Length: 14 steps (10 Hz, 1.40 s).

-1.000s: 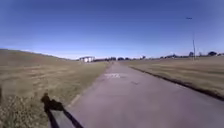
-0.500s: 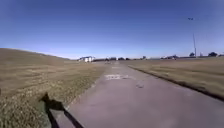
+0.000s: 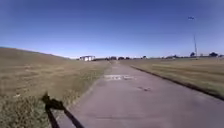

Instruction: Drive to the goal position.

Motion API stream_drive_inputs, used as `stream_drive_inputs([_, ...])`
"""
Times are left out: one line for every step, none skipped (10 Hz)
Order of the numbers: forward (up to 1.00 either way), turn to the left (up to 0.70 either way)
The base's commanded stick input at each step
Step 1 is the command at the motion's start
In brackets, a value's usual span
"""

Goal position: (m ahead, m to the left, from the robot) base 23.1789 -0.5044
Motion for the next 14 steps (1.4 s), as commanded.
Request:
stream_drive_inputs([0.7,-0.35])
stream_drive_inputs([0.7,-0.35])
stream_drive_inputs([0.7,-0.35])
stream_drive_inputs([0.7,-0.34])
stream_drive_inputs([0.7,-0.32])
stream_drive_inputs([0.7,-0.1])
stream_drive_inputs([0.7,0.0])
stream_drive_inputs([0.7,0.0])
stream_drive_inputs([0.7,0.0])
stream_drive_inputs([0.7,0.0])
stream_drive_inputs([0.7,0.0])
stream_drive_inputs([0.7,0.0])
stream_drive_inputs([0.7,0.0])
stream_drive_inputs([0.7,0.0])
